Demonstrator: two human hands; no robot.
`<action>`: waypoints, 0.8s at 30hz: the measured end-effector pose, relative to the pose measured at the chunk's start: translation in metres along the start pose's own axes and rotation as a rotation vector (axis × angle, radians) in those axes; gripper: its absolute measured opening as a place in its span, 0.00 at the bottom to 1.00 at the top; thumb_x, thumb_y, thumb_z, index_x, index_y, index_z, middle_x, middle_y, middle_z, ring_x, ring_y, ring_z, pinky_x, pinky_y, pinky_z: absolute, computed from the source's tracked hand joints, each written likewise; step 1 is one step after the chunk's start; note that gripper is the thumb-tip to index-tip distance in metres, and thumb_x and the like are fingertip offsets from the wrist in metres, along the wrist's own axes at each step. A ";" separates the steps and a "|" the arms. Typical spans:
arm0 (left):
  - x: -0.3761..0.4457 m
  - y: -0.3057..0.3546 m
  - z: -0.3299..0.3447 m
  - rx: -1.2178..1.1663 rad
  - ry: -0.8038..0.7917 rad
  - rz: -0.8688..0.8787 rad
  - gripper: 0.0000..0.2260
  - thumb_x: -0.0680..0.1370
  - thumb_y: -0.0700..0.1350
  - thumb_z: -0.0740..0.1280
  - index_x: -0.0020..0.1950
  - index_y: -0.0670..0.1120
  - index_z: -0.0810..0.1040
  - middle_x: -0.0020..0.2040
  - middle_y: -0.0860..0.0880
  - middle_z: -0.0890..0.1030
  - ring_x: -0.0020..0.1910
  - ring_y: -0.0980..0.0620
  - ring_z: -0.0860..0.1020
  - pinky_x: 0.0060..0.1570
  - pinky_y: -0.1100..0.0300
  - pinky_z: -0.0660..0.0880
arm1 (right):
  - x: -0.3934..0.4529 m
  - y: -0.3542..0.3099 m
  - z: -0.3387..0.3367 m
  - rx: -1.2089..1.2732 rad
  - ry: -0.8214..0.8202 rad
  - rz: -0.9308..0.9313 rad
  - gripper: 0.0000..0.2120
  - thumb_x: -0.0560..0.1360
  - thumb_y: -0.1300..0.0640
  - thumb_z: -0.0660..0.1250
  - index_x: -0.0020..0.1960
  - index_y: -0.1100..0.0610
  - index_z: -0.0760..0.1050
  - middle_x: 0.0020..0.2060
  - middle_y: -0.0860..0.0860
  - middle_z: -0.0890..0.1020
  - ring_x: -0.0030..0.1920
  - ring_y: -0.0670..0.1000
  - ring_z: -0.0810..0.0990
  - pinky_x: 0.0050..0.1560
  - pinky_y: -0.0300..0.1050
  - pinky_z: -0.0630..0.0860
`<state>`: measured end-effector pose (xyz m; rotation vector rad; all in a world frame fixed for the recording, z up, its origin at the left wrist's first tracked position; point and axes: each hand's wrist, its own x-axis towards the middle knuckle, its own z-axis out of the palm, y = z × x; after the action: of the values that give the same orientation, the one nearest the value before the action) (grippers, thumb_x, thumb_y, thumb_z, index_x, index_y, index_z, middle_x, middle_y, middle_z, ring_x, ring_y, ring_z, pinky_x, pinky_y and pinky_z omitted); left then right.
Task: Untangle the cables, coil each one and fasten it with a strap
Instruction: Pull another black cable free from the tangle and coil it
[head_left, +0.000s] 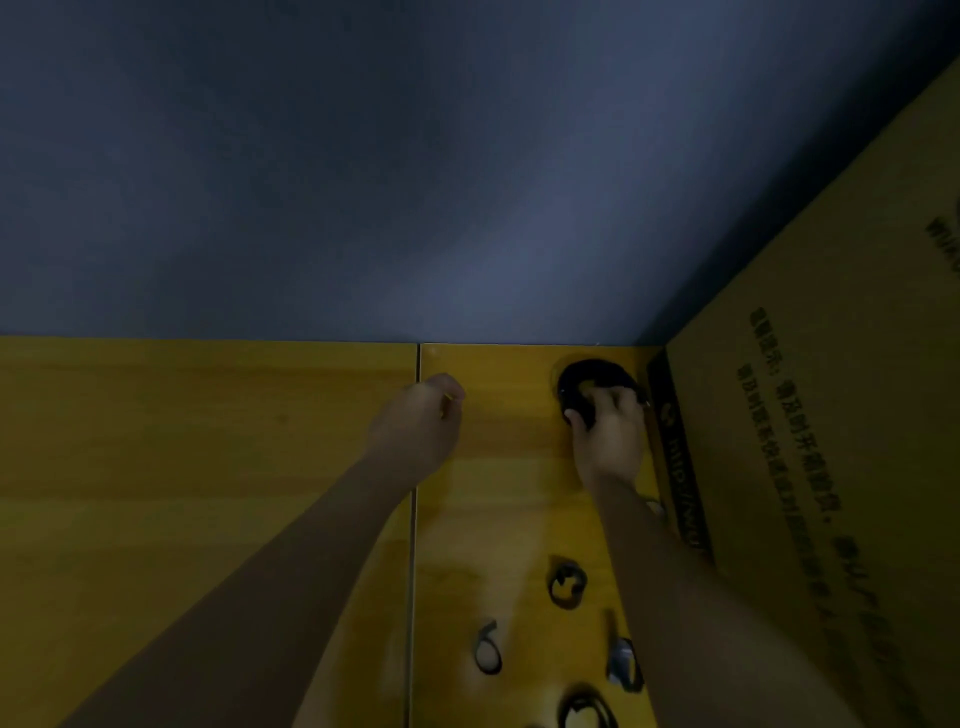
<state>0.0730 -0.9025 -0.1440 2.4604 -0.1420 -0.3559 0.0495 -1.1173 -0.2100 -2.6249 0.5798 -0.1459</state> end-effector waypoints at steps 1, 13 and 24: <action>-0.005 -0.002 -0.004 0.005 0.007 -0.009 0.09 0.83 0.46 0.58 0.60 0.49 0.74 0.42 0.48 0.79 0.37 0.49 0.76 0.34 0.57 0.72 | -0.004 -0.004 -0.002 0.014 0.015 0.010 0.17 0.79 0.55 0.63 0.66 0.61 0.72 0.66 0.59 0.68 0.67 0.58 0.65 0.59 0.49 0.69; -0.145 -0.104 -0.114 0.117 0.169 -0.227 0.11 0.82 0.49 0.59 0.58 0.44 0.76 0.53 0.44 0.80 0.50 0.42 0.78 0.44 0.53 0.75 | -0.144 -0.134 0.010 0.005 -0.309 -0.503 0.14 0.80 0.55 0.62 0.63 0.59 0.76 0.60 0.55 0.73 0.63 0.58 0.68 0.64 0.51 0.65; -0.326 -0.305 -0.275 0.211 0.492 -0.682 0.12 0.81 0.49 0.61 0.62 0.45 0.74 0.56 0.46 0.80 0.52 0.43 0.78 0.41 0.54 0.74 | -0.270 -0.375 0.064 0.054 -0.493 -0.911 0.17 0.81 0.54 0.60 0.69 0.55 0.70 0.63 0.51 0.70 0.64 0.53 0.67 0.60 0.49 0.70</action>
<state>-0.1557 -0.4397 -0.0518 2.6595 0.9210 -0.0002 -0.0420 -0.6731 -0.1019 -2.5215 -0.7787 0.2065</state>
